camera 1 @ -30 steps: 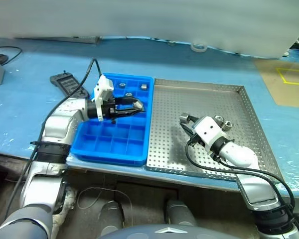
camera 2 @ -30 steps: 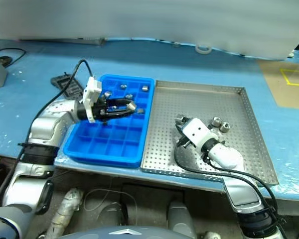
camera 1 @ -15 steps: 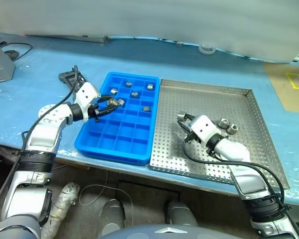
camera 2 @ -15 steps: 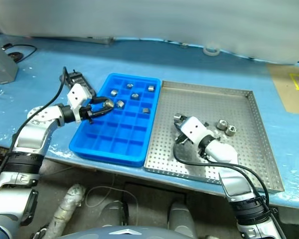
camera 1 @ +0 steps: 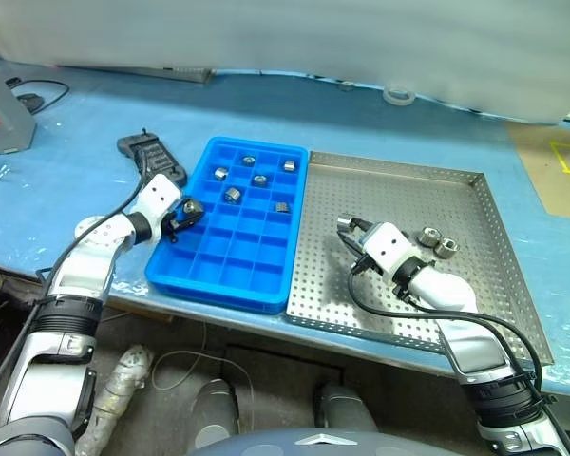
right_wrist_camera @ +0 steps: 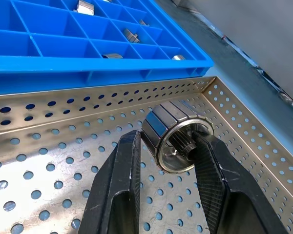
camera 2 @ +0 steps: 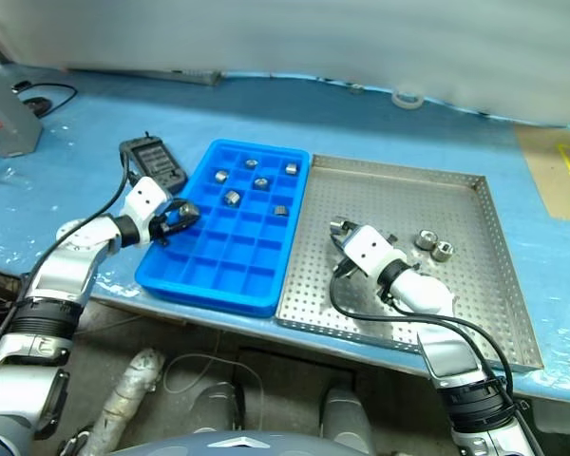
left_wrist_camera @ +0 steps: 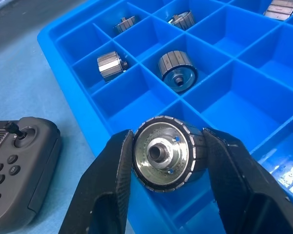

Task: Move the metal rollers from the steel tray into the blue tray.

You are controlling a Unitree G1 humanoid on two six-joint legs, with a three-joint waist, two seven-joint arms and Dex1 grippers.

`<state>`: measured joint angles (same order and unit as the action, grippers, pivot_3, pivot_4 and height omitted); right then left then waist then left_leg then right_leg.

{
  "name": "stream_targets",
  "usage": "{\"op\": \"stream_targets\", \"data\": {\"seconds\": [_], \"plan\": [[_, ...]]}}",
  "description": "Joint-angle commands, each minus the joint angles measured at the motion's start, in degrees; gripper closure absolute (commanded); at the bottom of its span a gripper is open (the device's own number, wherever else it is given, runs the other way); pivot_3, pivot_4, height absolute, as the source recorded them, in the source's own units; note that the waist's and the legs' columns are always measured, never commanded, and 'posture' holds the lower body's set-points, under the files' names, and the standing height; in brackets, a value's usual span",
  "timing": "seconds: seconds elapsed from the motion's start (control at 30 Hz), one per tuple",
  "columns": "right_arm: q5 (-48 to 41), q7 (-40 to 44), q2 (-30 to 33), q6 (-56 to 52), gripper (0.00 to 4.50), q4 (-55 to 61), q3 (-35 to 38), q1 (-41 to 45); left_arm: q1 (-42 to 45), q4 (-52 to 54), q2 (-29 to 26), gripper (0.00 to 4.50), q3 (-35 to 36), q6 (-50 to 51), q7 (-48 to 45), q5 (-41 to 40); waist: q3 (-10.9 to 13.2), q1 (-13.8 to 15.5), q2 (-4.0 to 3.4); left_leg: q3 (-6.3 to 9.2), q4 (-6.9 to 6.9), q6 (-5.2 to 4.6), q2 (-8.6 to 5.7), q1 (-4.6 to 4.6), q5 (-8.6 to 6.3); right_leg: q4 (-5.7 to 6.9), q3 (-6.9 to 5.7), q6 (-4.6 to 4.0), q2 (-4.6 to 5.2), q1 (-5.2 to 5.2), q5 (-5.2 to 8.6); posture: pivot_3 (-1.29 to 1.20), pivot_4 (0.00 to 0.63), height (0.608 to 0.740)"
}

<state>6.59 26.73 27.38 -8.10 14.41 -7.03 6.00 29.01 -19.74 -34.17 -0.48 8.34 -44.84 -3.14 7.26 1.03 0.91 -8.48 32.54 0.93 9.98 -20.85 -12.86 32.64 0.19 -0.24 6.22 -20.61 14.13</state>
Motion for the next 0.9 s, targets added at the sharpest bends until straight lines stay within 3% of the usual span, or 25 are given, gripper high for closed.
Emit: {"op": "stream_targets", "data": {"seconds": [0.03,0.23,0.43,0.6,0.73,0.9], "plan": [[-0.1,-0.1,0.0,1.1,3.28,1.1,0.8,1.2,-0.3,-1.2,0.0,2.48,-3.4,-4.2,-0.4,3.2,0.0,0.1,0.01,0.0,-0.04,0.06,0.0,0.03,0.04,-0.01,0.01,0.0,0.01,0.0,0.0,-0.09,0.15,0.74],[-0.1,-0.3,-0.4,0.5,3.28,2.1,0.9,1.3,0.7,-2.9,-0.3,0.76,-2.6,-3.6,0.5,3.5,-0.1,0.0,0.09,0.0,-0.24,0.28,0.12,0.28,0.16,0.0,0.0,0.01,-0.02,0.07,0.0,-0.09,0.15,0.74],[-0.6,0.2,-0.5,-0.2,3.28,2.4,1.2,2.7,3.4,-0.7,0.8,0.76,0.3,-1.4,0.1,-0.8,-0.1,0.0,0.09,0.0,-0.37,0.37,0.26,0.26,0.24,0.0,-0.03,0.01,-0.06,0.01,0.0,-0.08,0.15,0.74],[-1.4,1.6,-0.2,0.0,3.28,1.7,1.2,4.9,5.6,7.3,4.8,0.76,4.6,4.8,-4.7,-13.5,-0.1,0.5,0.15,0.04,-0.37,0.36,0.25,-0.06,0.26,0.02,-0.07,0.01,-0.06,-0.2,-0.01,-0.05,0.15,0.74],[-1.3,3.0,0.1,0.8,3.28,0.9,0.8,7.7,7.9,10.1,9.2,0.76,4.4,12.5,-5.9,-20.1,-0.1,1.2,0.15,0.05,-0.36,0.35,0.16,-0.05,0.26,0.06,-0.08,0.01,-0.07,-0.21,-0.01,-0.02,0.15,0.74],[-0.8,4.5,0.3,1.9,3.28,0.9,0.0,12.4,14.8,2.3,18.4,0.76,3.5,17.4,-4.7,-23.6,-0.1,1.7,0.17,0.06,-0.35,0.35,0.11,-0.1,0.26,0.04,-0.08,0.01,-0.05,-0.22,-0.01,-0.01,0.15,0.74]]}}
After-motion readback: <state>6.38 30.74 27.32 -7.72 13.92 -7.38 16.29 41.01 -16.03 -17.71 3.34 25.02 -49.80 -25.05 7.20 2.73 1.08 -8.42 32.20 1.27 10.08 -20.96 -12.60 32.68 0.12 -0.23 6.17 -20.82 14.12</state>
